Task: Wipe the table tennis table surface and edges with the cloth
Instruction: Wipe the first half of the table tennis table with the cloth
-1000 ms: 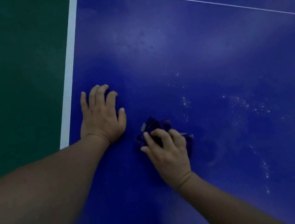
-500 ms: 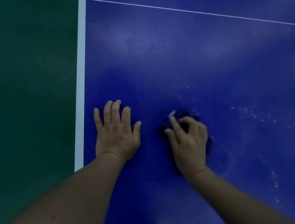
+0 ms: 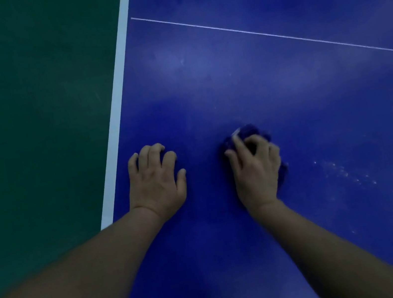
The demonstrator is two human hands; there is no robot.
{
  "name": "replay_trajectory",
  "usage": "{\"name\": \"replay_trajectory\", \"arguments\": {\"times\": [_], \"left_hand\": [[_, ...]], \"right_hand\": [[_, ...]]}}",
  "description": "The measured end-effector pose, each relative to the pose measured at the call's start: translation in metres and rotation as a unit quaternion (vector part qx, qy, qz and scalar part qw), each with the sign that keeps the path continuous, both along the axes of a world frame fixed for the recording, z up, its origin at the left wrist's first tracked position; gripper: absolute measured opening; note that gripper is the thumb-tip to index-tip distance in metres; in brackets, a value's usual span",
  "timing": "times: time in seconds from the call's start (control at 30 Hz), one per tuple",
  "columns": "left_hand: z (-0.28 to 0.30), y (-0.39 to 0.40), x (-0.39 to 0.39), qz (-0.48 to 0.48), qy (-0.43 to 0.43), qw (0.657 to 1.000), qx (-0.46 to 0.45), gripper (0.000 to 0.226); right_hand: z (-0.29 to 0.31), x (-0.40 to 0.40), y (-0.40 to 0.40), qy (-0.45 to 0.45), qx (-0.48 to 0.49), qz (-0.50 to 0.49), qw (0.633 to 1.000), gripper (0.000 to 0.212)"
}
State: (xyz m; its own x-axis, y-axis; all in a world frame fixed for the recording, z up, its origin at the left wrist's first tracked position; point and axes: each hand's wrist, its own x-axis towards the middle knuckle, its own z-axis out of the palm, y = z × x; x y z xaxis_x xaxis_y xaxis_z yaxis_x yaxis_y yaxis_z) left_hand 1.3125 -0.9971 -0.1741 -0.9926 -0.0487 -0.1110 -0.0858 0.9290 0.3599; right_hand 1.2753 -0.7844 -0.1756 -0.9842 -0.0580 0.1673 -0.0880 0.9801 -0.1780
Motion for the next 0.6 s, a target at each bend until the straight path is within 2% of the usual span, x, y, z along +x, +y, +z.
{"name": "replay_trajectory", "arguments": {"times": [0.1,0.2,0.27,0.33,0.43,0.5,0.6], "left_hand": [[-0.001,0.000,-0.026,0.035,0.015,0.999,-0.003,0.030],[-0.005,0.001,-0.059,0.067,0.022,0.997,0.010,0.026],[-0.007,0.003,-0.081,0.069,0.027,0.997,0.010,0.026],[-0.007,0.007,-0.103,0.069,0.027,0.997,0.012,0.027],[-0.008,0.008,-0.124,0.062,0.023,0.998,0.007,0.029],[-0.011,0.007,-0.126,0.057,0.024,0.998,-0.002,0.030],[-0.013,0.007,-0.124,0.055,0.022,0.998,-0.008,0.031]], "right_hand": [[-0.007,0.010,-0.030,0.018,0.003,0.097,0.995,0.041],[-0.007,-0.037,-0.054,0.025,-0.013,0.127,0.991,0.041],[-0.005,-0.074,-0.055,0.028,-0.018,0.108,0.994,0.039],[-0.003,-0.101,-0.043,0.011,-0.027,0.030,0.999,0.039],[-0.005,-0.095,-0.023,-0.003,-0.020,-0.062,0.998,0.040],[-0.007,-0.072,-0.021,0.006,-0.017,-0.058,0.998,0.041],[-0.010,-0.056,-0.040,0.008,-0.012,0.010,1.000,0.043]]}}
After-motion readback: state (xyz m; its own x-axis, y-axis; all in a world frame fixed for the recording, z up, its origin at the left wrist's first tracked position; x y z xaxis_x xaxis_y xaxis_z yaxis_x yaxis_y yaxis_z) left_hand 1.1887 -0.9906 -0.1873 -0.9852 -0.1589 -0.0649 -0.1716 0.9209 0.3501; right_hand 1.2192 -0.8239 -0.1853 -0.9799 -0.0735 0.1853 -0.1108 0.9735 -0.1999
